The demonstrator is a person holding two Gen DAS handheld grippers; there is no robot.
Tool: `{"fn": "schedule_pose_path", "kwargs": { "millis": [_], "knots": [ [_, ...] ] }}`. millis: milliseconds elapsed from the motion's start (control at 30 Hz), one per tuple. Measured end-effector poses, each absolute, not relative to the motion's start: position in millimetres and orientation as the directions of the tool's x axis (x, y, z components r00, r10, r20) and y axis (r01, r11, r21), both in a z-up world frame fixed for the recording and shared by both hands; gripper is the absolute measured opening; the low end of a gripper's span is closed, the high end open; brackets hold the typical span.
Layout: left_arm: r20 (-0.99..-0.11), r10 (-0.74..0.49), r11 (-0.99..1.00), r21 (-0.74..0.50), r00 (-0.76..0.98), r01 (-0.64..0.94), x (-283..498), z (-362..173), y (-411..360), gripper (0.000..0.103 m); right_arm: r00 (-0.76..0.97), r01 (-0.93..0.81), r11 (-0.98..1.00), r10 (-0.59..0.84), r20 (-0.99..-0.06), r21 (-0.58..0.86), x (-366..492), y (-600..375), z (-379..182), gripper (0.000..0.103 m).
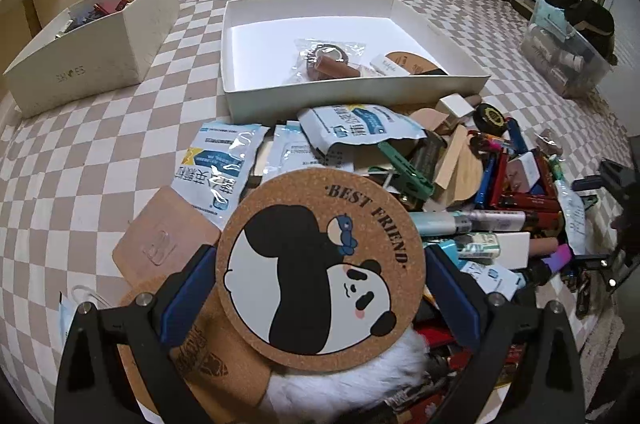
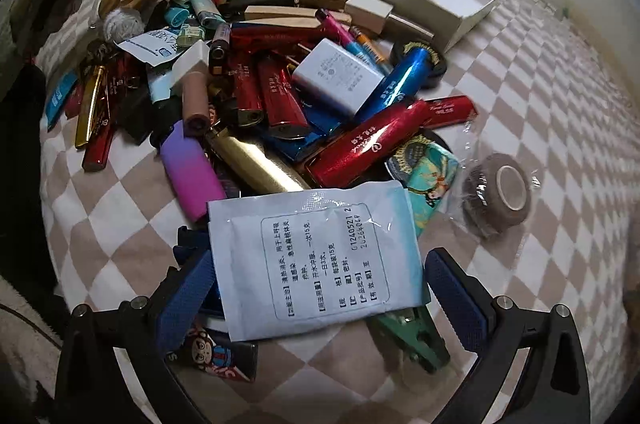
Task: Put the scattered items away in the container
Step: 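Grasp the panda 'BEST FRIEND' cork coaster with the left gripper, then grasp the white printed sachet with the right gripper while the left lifts the coaster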
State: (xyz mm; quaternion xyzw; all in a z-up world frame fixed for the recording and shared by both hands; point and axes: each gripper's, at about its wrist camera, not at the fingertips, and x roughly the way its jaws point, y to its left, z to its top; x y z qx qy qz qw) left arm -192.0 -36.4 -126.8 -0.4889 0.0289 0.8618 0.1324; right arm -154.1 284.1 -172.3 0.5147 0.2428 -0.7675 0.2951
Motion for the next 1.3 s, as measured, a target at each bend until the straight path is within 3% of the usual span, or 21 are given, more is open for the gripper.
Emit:
{"fn": "schedule_pose_path", "kwargs": {
  "millis": [100,300,567,833,1300],
  "knots": [
    [-0.849,0.203,-0.962,-0.082,-0.487,-0.259,-190.9,-125.5,-35.8,0.101,-0.282,0.704,-0.708,-0.209,-0.936,-0.054,-153.5,285.4,-173.3,0.102],
    [-0.843,0.222,-0.961,-0.105,-0.491,-0.254,-189.5,-122.7,-33.7,0.101,-0.259,0.680,-0.733,-0.228,-0.939,-0.010,-148.5,288.5,-171.3,0.090],
    [-0.831,0.256,-0.956,-0.143,-0.494,-0.256,-183.3,-116.5,-28.0,0.101,-0.276,0.600,-0.799,-0.231,-0.933,0.020,-137.5,285.2,-160.8,0.065],
    [-0.816,0.282,-0.953,-0.179,-0.504,-0.244,-167.4,-108.9,-24.8,0.101,-0.292,0.521,-0.851,-0.256,-0.922,0.071,-130.1,281.6,-154.8,0.060],
    [-0.787,0.272,-0.962,-0.213,-0.554,-0.170,-134.0,-95.4,-25.1,0.101,-0.357,0.368,-0.910,-0.330,-0.874,0.194,-114.2,252.3,-129.1,0.060]
  ]
}}
